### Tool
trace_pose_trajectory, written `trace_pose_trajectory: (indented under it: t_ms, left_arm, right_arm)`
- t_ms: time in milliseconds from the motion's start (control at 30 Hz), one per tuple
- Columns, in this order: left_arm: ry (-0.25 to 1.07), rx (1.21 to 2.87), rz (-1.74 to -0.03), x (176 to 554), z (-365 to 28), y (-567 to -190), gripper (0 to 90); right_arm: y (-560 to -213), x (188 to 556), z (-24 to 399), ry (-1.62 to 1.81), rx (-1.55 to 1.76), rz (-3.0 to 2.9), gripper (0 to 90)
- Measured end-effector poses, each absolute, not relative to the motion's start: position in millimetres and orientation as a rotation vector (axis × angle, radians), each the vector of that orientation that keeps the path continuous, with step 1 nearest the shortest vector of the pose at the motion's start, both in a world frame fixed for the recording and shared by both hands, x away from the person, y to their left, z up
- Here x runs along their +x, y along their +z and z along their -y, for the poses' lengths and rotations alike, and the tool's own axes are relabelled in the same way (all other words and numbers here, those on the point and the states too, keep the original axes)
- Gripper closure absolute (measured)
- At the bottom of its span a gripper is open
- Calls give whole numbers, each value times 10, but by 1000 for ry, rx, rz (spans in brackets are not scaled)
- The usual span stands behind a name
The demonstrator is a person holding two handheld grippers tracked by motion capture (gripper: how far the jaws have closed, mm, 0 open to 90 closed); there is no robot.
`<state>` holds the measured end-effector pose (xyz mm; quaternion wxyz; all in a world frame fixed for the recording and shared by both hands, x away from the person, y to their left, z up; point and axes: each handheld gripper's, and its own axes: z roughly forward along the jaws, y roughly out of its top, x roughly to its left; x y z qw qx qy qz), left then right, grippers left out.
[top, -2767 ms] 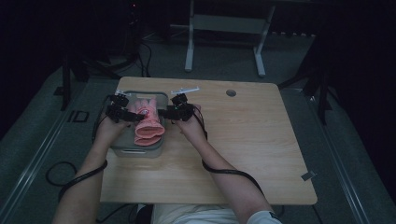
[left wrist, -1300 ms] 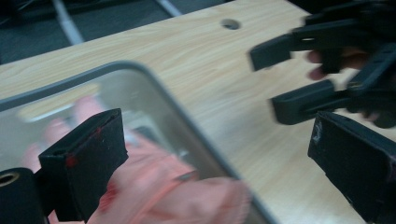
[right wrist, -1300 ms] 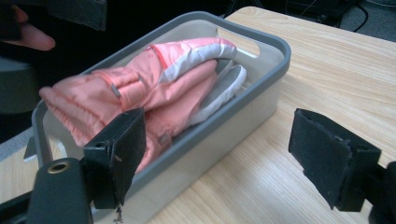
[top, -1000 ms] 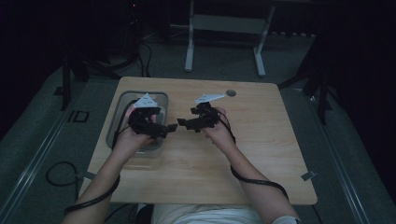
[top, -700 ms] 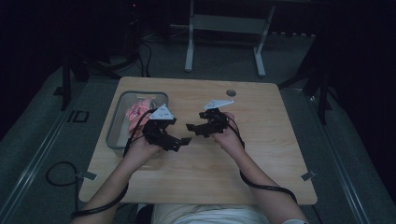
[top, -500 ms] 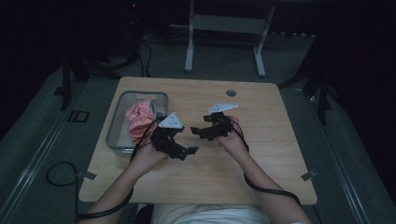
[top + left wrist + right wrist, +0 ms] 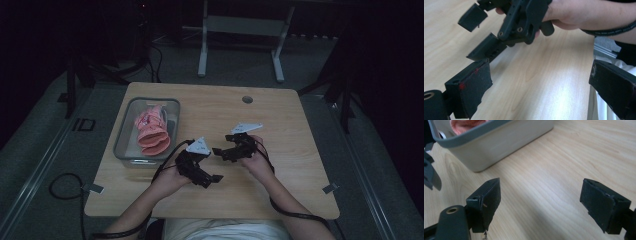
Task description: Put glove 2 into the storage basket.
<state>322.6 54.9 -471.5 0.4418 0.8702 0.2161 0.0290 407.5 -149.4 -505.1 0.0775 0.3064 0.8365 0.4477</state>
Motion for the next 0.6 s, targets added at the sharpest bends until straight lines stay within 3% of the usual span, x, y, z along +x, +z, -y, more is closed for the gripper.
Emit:
trace_pose_trajectory:
  t_ms: [600]
  left_arm:
    - [56,2216,-479,3221,-364,-5180,39]
  right_arm:
    - [-5355,3935,1656,1281,884,-2518,165]
